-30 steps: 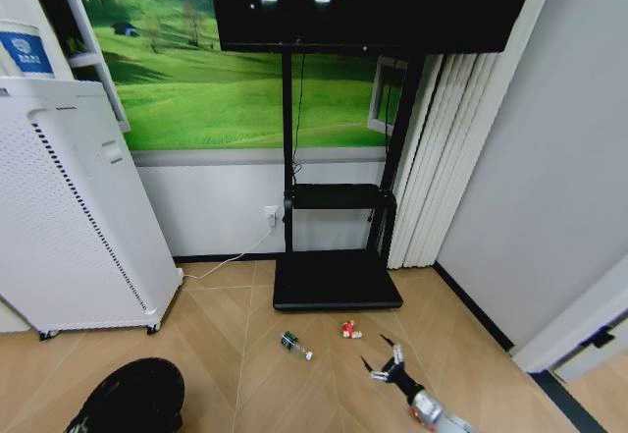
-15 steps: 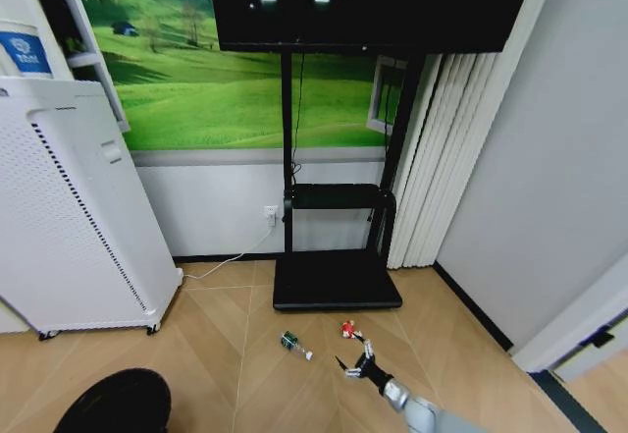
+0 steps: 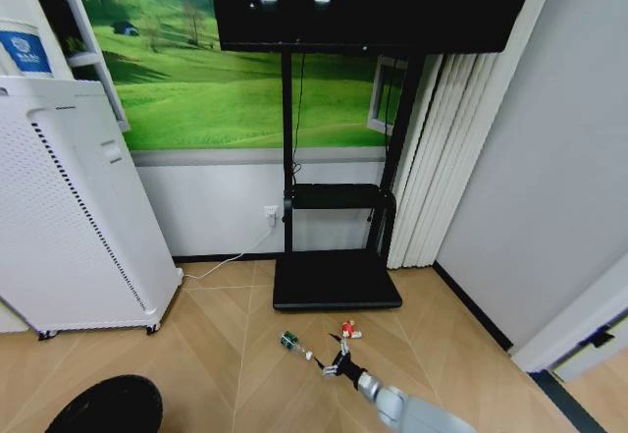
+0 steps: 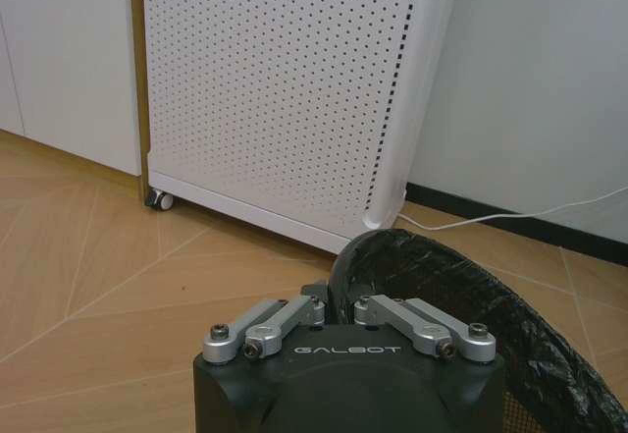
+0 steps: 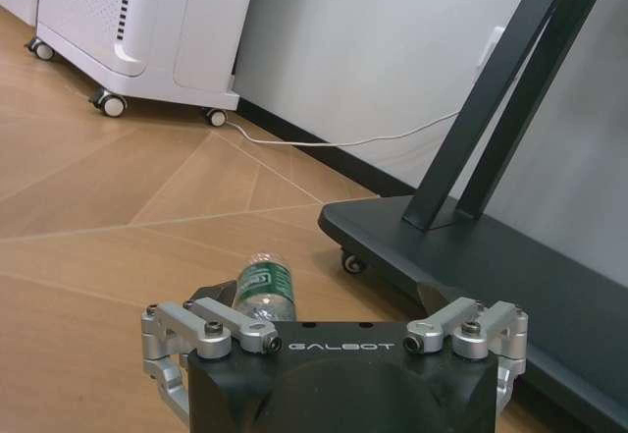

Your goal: Pick up the trash bin and place the garbage on the floor into it.

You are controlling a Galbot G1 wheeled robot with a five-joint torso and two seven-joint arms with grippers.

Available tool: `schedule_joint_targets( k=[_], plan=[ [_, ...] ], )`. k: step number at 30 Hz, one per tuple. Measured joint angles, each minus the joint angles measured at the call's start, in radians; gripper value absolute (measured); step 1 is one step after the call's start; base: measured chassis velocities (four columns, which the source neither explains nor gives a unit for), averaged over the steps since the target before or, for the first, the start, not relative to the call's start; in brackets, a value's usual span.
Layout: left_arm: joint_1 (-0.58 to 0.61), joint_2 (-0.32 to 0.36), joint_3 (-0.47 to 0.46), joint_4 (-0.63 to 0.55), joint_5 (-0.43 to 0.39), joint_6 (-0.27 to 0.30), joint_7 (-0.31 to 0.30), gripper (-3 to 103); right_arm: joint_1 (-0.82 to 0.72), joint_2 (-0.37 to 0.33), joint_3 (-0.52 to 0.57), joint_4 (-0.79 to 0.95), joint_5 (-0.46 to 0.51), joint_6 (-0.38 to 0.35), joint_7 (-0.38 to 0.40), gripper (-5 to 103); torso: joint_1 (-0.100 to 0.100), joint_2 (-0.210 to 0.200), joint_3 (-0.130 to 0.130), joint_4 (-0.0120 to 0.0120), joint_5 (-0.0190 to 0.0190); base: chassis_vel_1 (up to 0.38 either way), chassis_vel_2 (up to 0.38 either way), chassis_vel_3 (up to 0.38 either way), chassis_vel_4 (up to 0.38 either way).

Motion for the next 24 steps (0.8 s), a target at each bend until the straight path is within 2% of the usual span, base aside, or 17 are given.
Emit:
schedule_joint_targets(
  k=[2, 3, 5, 7, 19, 24],
  plan=[
    [-0.002, -0.001, 0.0, 0.001, 0.0, -0.002, 0.0, 7, 0.018, 0.033, -0.001, -0.036, 0.036, -0.006, -0.047, 100, 0.0, 0.0, 0.0, -0.0001, -0.0003, 0.0, 0.0, 0.0, 0.0],
    [-0.002, -0.001, 0.0, 0.001, 0.0, -0.002, 0.0, 7, 0.018, 0.033, -0.001, -0.036, 0.036, -0.006, -0.047, 100, 0.0, 0.0, 0.0, -0.0001, -0.0003, 0.0, 0.0, 0.0, 0.0],
    [-0.003, 0.0, 0.0, 0.0, 0.001, -0.003, 0.0, 7, 0.033, 0.079, 0.018, -0.087, 0.063, -0.011, -0.094, 100, 0.0, 0.0, 0.0, 0.0, -0.0001, 0.0, 0.0, 0.0, 0.0],
    [-0.004, -0.001, 0.001, 0.0, 0.001, -0.004, 0.0, 7, 0.036, 0.094, 0.025, -0.104, 0.077, -0.02, -0.106, 100, 0.0, 0.0, 0.0, 0.0, -0.0001, 0.0, 0.0, 0.0, 0.0],
    [-0.027, -0.007, 0.025, 0.017, 0.009, -0.011, 0.004, 7, 0.082, 0.185, 0.061, -0.245, 0.134, -0.136, -0.137, 100, 0.0, 0.0, 0.0, 0.0, -0.0001, 0.0, 0.0, 0.0, 0.0],
    [-0.035, -0.008, 0.032, 0.023, 0.01, -0.012, 0.004, 7, 0.083, 0.221, 0.059, -0.28, 0.121, -0.143, -0.137, 100, 0.0, 0.0, 0.0, -0.0001, 0.0, 0.0, 0.0, 0.0, 0.0]
  ],
)
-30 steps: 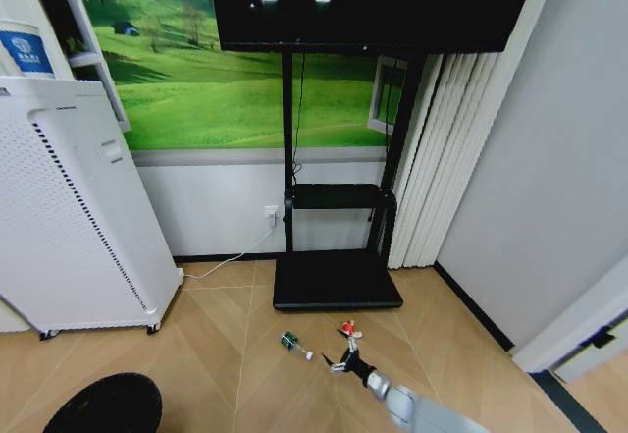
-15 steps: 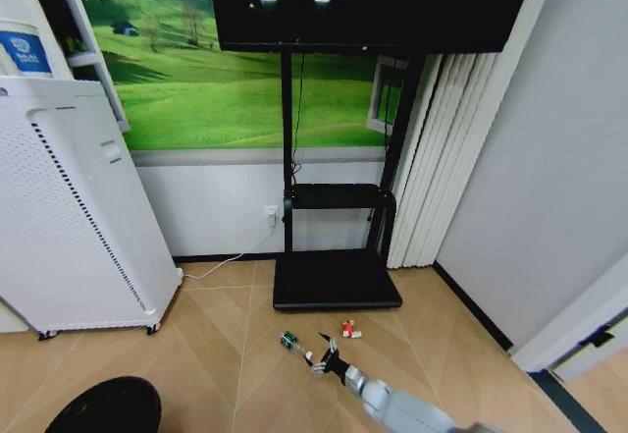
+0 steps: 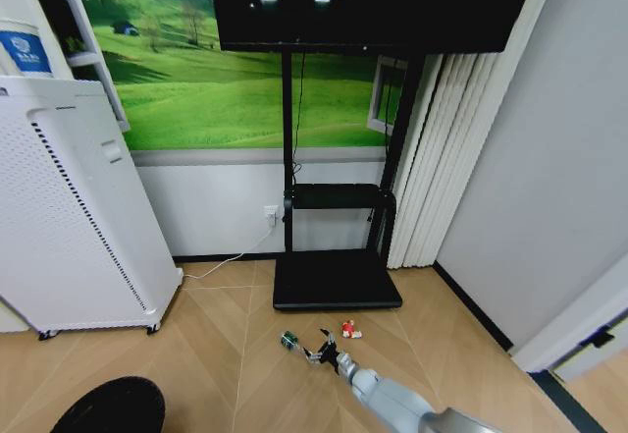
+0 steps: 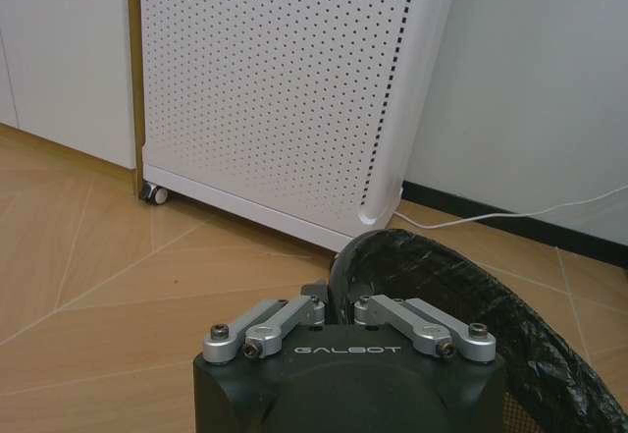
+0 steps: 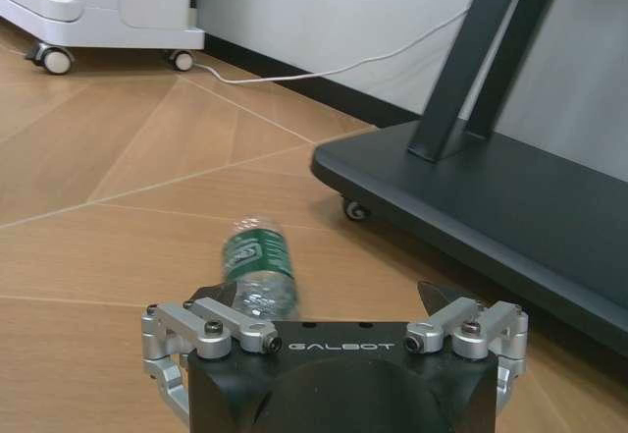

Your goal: Pick up the trash bin and place the garbage on the floor into it.

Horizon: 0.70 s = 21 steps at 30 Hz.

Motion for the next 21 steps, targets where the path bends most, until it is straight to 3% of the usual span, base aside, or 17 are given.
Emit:
schedule_joint_targets(
  k=[14, 21],
  plan=[
    [0.0, -0.016, -0.003, 0.002, 0.0, -0.009, 0.007, 7, 0.011, 0.111, 0.007, -0.139, -0.041, -0.027, -0.017, 100, 0.0, 0.0, 0.0, 0.0, 0.0, 0.0, 0.0, 0.0, 0.0],
    [-0.002, -0.023, -0.002, 0.007, -0.002, -0.015, 0.015, 7, 0.015, 0.14, 0.039, -0.17, -0.06, -0.079, 0.014, 100, 0.0, 0.0, 0.0, 0.0001, 0.0, 0.0, 0.0, 0.0, 0.0]
  ],
)
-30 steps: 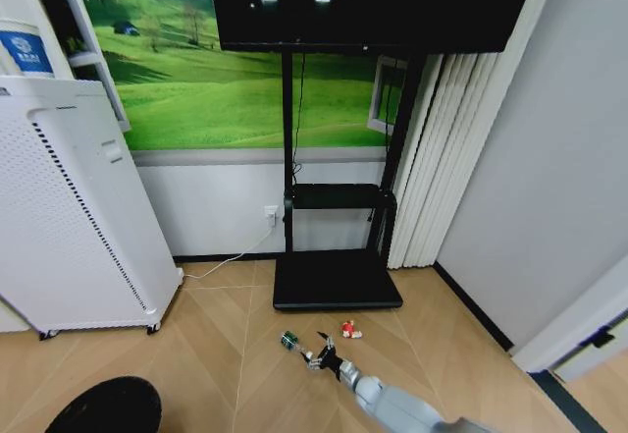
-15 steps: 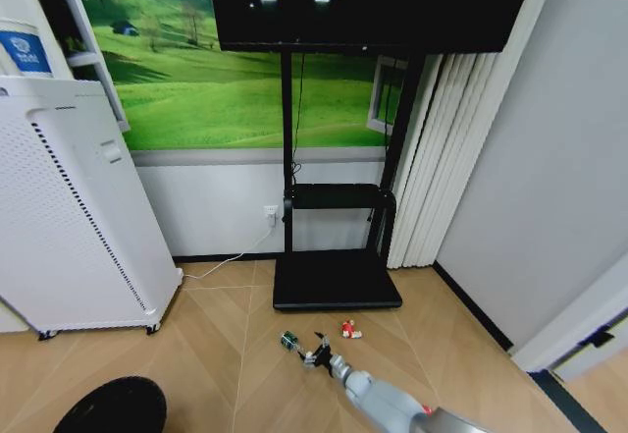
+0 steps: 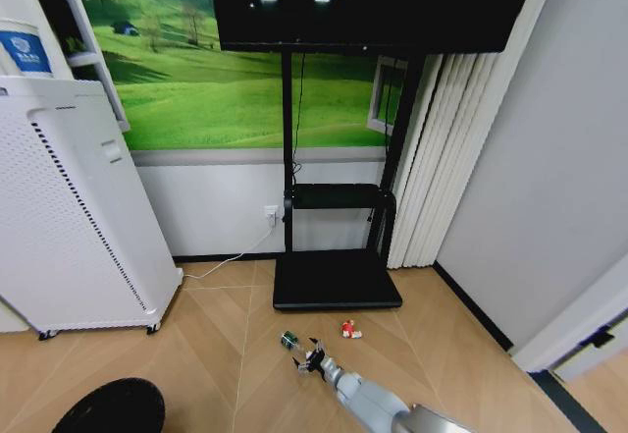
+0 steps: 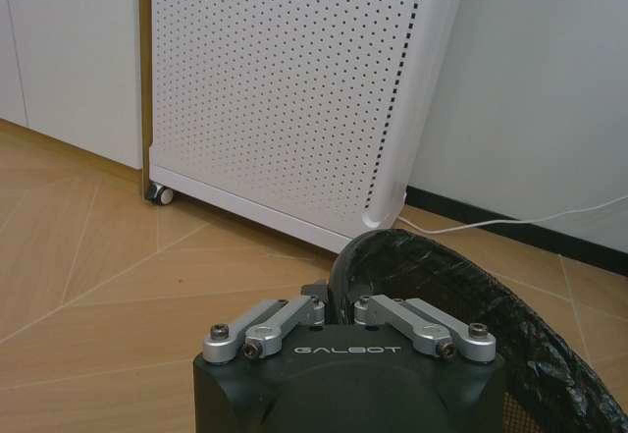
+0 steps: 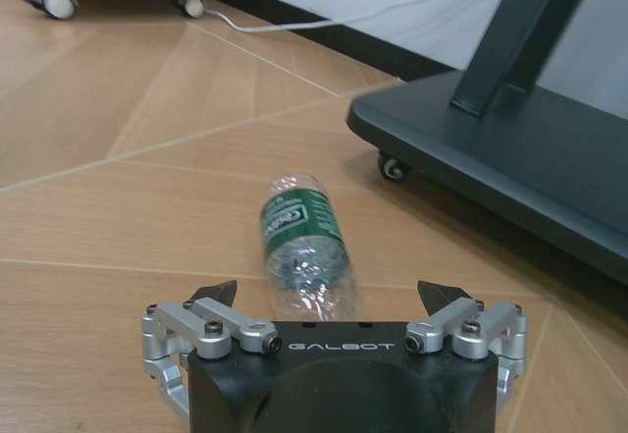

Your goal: Pick up the trash bin and place the garbage on the floor into it.

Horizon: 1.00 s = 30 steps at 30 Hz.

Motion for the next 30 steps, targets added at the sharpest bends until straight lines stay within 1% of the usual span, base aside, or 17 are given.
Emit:
schedule_joint_targets(
  k=[2, 3, 5, 10, 11, 12, 13, 14, 16, 18, 19, 24, 25, 26, 27, 28, 30],
  plan=[
    [-0.003, -0.004, 0.004, 0.003, 0.0, -0.002, 0.002, 7, 0.001, 0.006, 0.017, -0.001, -0.02, -0.037, 0.032, 100, 0.0, 0.0, 0.0, 0.0, 0.0, 0.0, 0.0, 0.0, 0.0],
    [-0.003, -0.004, 0.004, 0.003, 0.0, -0.002, 0.002, 7, 0.001, 0.006, 0.017, -0.001, -0.02, -0.037, 0.032, 100, 0.0, 0.0, 0.0, 0.0, 0.0, 0.0, 0.0, 0.0, 0.0],
    [-0.003, -0.004, 0.005, 0.005, 0.0, -0.004, 0.005, 7, -0.001, 0.008, 0.033, -0.011, -0.058, -0.049, 0.05, 100, 0.0, 0.0, 0.0, 0.0, 0.0, 0.0, 0.0, 0.0, 0.0],
    [-0.004, -0.004, 0.006, 0.006, -0.001, -0.006, 0.007, 7, -0.008, 0.008, 0.041, -0.016, -0.08, -0.061, 0.059, 100, 0.0, 0.0, 0.0, 0.0, 0.0001, 0.0, 0.0, 0.0, 0.0],
    [-0.005, -0.004, 0.006, 0.007, -0.001, -0.006, 0.008, 7, -0.01, 0.008, 0.043, -0.022, -0.097, -0.065, 0.063, 100, 0.0, 0.0, 0.0, 0.0, 0.0001, 0.0, 0.0, 0.0, 0.0],
    [-0.007, -0.003, 0.008, 0.008, -0.001, -0.007, 0.008, 7, -0.011, 0.01, 0.047, -0.028, -0.112, -0.068, 0.064, 102, 0.0, 0.0, 0.0, 0.0, 0.0, 0.0, 0.0, 0.0, 0.0],
    [-0.007, -0.003, 0.008, 0.008, -0.001, -0.007, 0.008, 7, -0.011, 0.01, 0.047, -0.028, -0.112, -0.068, 0.064, 102, 0.0, 0.0, 0.0, 0.0, 0.0, 0.0, 0.0, 0.0, 0.0],
    [-0.009, -0.003, 0.01, 0.009, -0.002, -0.007, 0.008, 7, -0.012, 0.012, 0.049, -0.033, -0.118, -0.07, 0.065, 99, 0.0, 0.0, 0.0, -0.0001, 0.0, 0.0, 0.0, 0.0, 0.0],
    [-0.012, -0.003, 0.013, 0.011, -0.002, -0.007, 0.008, 7, -0.012, 0.018, 0.056, -0.041, -0.128, -0.074, 0.065, 97, 0.0, 0.0, 0.0, -0.0001, 0.0, 0.0, 0.0, 0.0, 0.0],
    [-0.018, -0.002, 0.017, 0.018, -0.003, -0.007, 0.008, 7, -0.011, 0.031, 0.067, -0.059, -0.155, -0.079, 0.058, 91, 0.0, 0.0, 0.0, -0.0001, 0.0, 0.0, 0.0, 0.0, 0.0],
    [-0.018, -0.002, 0.017, 0.018, -0.003, -0.007, 0.008, 7, -0.011, 0.031, 0.067, -0.059, -0.155, -0.079, 0.058, 91, 0.0, 0.0, 0.0, -0.0001, 0.0, 0.0, 0.0, 0.0, 0.0],
    [-0.022, 0.0, 0.02, 0.028, -0.008, -0.01, 0.009, 7, -0.004, 0.053, 0.087, -0.083, -0.179, -0.095, 0.053, 85, 0.0, 0.0, 0.0, 0.0, 0.0001, 0.0, 0.0, 0.0, 0.0],
    [-0.022, 0.002, 0.021, 0.03, -0.01, -0.01, 0.01, 7, -0.002, 0.056, 0.088, -0.086, -0.181, -0.099, 0.052, 81, 0.0, 0.0, 0.0, 0.0001, 0.0001, 0.0, 0.0, 0.0, 0.0],
    [-0.024, 0.003, 0.021, 0.03, -0.012, -0.01, 0.01, 7, 0.001, 0.057, 0.089, -0.089, -0.181, -0.104, 0.051, 81, 0.0, 0.0, 0.0, 0.0, 0.0, 0.0, 0.0, 0.0, 0.0],
    [-0.025, 0.004, 0.021, 0.03, -0.014, -0.01, 0.01, 7, 0.003, 0.058, 0.091, -0.091, -0.181, -0.108, 0.051, 76, 0.0, 0.0, 0.0, 0.0, 0.0, 0.0, 0.0, 0.0, 0.0],
    [-0.025, 0.004, 0.021, 0.03, -0.014, -0.01, 0.01, 7, 0.003, 0.058, 0.091, -0.091, -0.181, -0.108, 0.051, 76, 0.0, 0.0, 0.0, 0.0, 0.0, 0.0, 0.0, 0.0, 0.0],
    [-0.028, 0.005, 0.021, 0.03, -0.017, -0.011, 0.011, 7, 0.009, 0.059, 0.096, -0.098, -0.182, -0.118, 0.048, 70, 0.0, 0.0, 0.0, 0.0, 0.0001, 0.0, 0.0, 0.0, 0.0]
  ],
)
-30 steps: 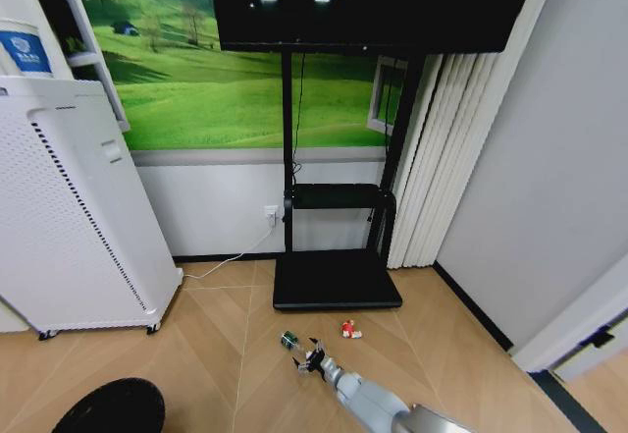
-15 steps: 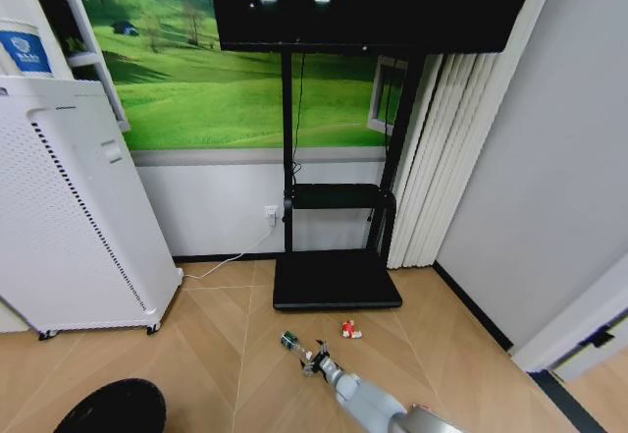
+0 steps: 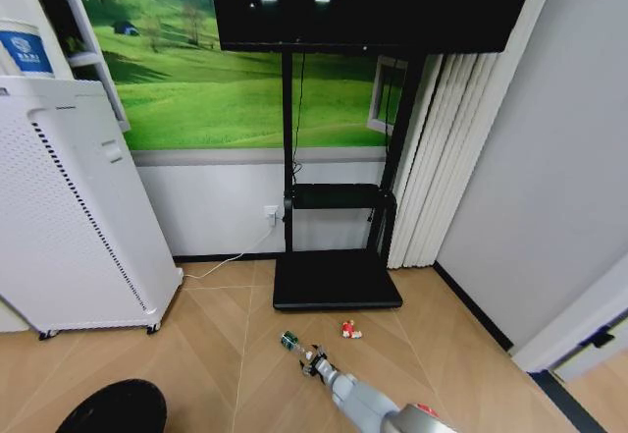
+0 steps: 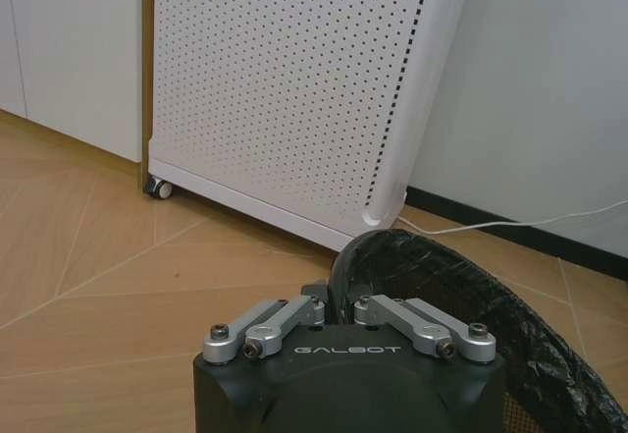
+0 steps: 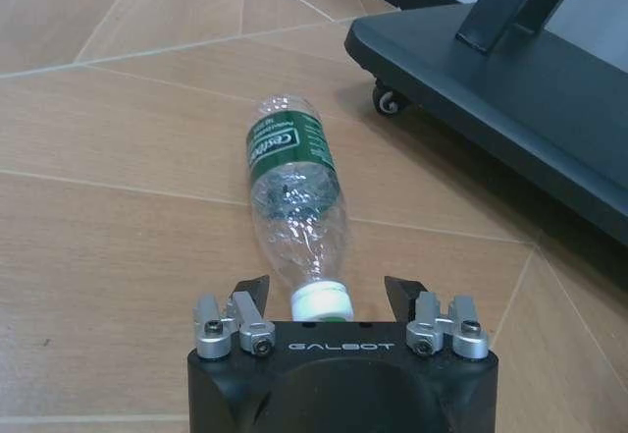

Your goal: Pick up the trash bin and place the garbage on the floor into it.

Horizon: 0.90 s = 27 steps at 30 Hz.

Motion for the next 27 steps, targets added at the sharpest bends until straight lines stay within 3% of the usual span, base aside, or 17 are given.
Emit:
schedule_joint_targets(
  k=[8, 14, 16, 18, 21, 24, 27],
  plan=[
    [0.0, -0.005, 0.001, 0.0, -0.001, -0.007, 0.006, 7, 0.007, -0.009, 0.032, -0.018, -0.024, -0.02, -0.016, 65, 0.0, 0.0, 0.0, 0.0, 0.0, 0.0, 0.0, 0.0, 0.0],
    [-0.002, -0.003, -0.001, -0.003, -0.007, -0.008, 0.008, 7, 0.005, -0.014, 0.052, -0.02, -0.039, -0.024, -0.024, 49, 0.0, 0.0, 0.0, -0.0001, 0.0, 0.0, 0.0, 0.0, 0.0],
    [-0.002, -0.003, -0.001, -0.003, -0.007, -0.007, 0.008, 7, 0.004, -0.014, 0.052, -0.019, -0.039, -0.024, -0.024, 49, 0.0, 0.0, 0.0, -0.0001, 0.0, 0.0, 0.0, 0.0, 0.0],
    [-0.004, -0.003, 0.0, -0.001, -0.007, -0.008, 0.007, 7, -0.001, -0.014, 0.052, -0.007, -0.039, -0.017, -0.024, 33, 0.0, 0.0, 0.0, 0.0, 0.0, 0.0, 0.0, 0.0, 0.0],
    [-0.004, -0.003, 0.0, -0.001, -0.007, -0.008, 0.006, 7, -0.005, -0.016, 0.051, -0.003, -0.039, -0.012, -0.024, 27, 0.0, 0.0, 0.0, 0.0, 0.0, 0.0, 0.0, 0.0, 0.0],
    [-0.003, -0.004, -0.002, -0.003, -0.007, -0.007, 0.005, 7, -0.012, -0.022, 0.049, 0.003, -0.039, -0.001, -0.024, 12, 0.0, 0.0, 0.0, 0.0, 0.0, 0.0, 0.0, 0.0, 0.0],
    [-0.001, -0.005, -0.003, -0.005, -0.008, -0.007, 0.005, 7, -0.018, -0.026, 0.048, 0.009, -0.042, 0.005, -0.02, 2, 0.0, 0.0, 0.0, 0.0, 0.0, 0.0, 0.0, 0.0, 0.0]
  ],
)
